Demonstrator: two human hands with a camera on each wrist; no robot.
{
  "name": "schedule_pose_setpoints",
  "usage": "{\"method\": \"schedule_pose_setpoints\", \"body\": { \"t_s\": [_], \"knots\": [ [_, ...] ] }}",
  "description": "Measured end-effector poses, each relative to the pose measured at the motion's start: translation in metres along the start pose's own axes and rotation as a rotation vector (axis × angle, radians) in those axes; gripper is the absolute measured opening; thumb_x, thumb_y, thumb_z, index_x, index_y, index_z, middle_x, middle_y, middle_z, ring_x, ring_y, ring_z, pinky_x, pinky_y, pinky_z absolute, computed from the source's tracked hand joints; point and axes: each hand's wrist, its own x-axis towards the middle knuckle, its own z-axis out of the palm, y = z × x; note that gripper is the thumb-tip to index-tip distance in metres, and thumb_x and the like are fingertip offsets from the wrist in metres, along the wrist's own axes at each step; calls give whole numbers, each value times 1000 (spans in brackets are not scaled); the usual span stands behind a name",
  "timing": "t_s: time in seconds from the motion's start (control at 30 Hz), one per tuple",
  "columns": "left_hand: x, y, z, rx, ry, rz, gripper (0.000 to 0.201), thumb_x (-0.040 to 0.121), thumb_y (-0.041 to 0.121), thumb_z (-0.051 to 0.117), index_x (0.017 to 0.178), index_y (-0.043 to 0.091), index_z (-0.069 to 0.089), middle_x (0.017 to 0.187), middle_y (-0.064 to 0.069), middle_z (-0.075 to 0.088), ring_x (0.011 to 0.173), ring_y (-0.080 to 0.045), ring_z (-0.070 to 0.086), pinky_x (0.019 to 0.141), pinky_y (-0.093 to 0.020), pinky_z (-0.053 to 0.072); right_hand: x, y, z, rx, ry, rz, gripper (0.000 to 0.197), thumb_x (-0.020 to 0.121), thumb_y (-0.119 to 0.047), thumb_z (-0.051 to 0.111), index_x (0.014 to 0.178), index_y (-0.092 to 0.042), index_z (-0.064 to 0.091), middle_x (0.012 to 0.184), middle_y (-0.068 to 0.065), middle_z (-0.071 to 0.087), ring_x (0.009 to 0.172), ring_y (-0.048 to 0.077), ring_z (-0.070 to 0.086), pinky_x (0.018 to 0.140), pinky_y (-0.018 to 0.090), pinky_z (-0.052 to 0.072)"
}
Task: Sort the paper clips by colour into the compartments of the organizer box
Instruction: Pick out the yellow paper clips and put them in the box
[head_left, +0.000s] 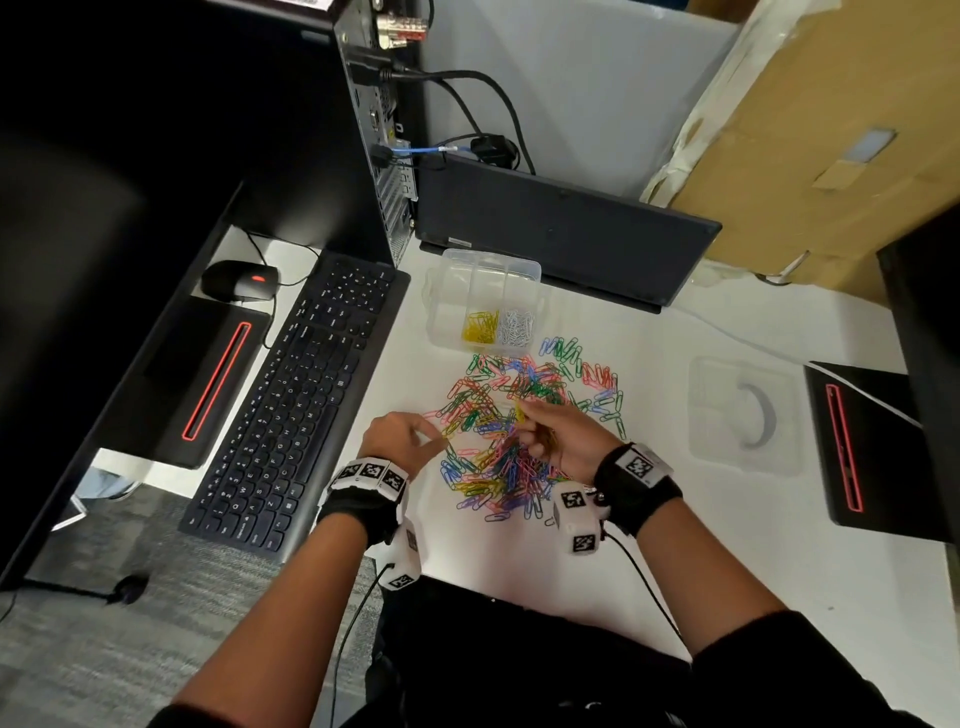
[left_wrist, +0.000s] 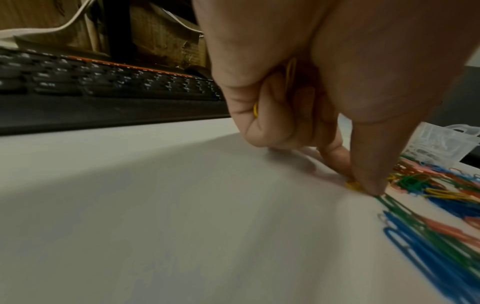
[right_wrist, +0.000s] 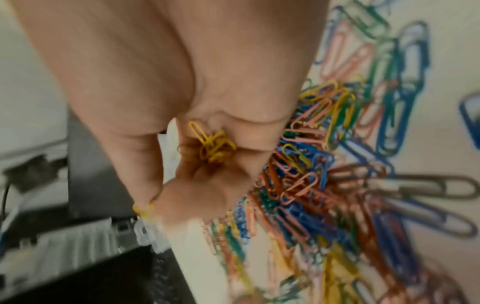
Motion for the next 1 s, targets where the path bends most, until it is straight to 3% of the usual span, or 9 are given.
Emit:
{"method": "schedule_pose_setpoints", "body": {
  "t_s": [0.1,0.27,0.37,0.43,0.57,0.67,0.8,0.9,1.0],
  "knots": [
    [0,2,2,0,-20,-34,17,78,43,76,72,31,66,67,13,57,70,-11,57,70,-23,47,-3,0,-3,219,-86,13,15,95,-17,58,98,-3,64,92,12,67,77,18,70,60,22,59],
    [-2,7,5,-76,-40,-61,18,95,32,51,86,18,56,85,-3,61,86,-28,59,71,-27,40,0,0,-3,140,-106,-1,22,92,-15,61,109,-2,63,87,8,69,69,11,66,60,20,58],
    [-4,8,1,-217,-4,-97,28,100,28,40,84,8,53,85,-12,59,82,-30,54,71,-32,40,1,-1,-3,123,-86,-29,31,96,-14,56,124,-1,61,88,8,68,72,14,65,63,23,59],
    [-4,7,2,-271,18,-77,37,100,33,42,83,2,54,81,-17,61,79,-31,56,73,-37,45,2,-4,3,86,-77,-20,30,98,-21,55,117,0,65,87,8,68,73,15,64,62,24,58],
    [-4,4,9,-358,35,-100,32,98,37,47,80,9,47,73,-20,61,61,-26,52,60,-40,48,10,-6,20,-196,50,-5,25,94,-33,63,93,-8,68,74,2,59,58,10,48,49,17,42],
    [-6,2,11,-372,-7,-125,17,98,22,42,86,21,52,76,-16,62,60,-24,52,58,-33,44,22,-3,26,-760,208,-212,21,85,-37,73,96,-19,74,93,-4,68,78,10,60,73,23,51],
    [-9,7,5,-429,-4,-119,39,91,0,32,93,19,66,101,-20,67,60,-20,51,52,-25,41,37,1,30,-1107,233,-477,8,77,-21,81,82,-17,77,94,-6,74,89,9,67,89,33,56],
    [-9,15,2,-378,63,-116,31,94,12,41,91,14,72,102,-7,71,79,-32,61,65,-29,45,45,2,33,-1293,245,-496,9,75,-21,82,80,-16,77,92,-3,74,85,12,67,86,33,56],
    [-6,18,6,-223,102,-98,15,88,32,62,87,20,71,82,1,65,85,-24,63,69,-22,43,46,4,33,-1330,262,-475,9,78,-23,80,79,-15,75,83,-5,72,74,10,64,79,29,54]
  ]
}}
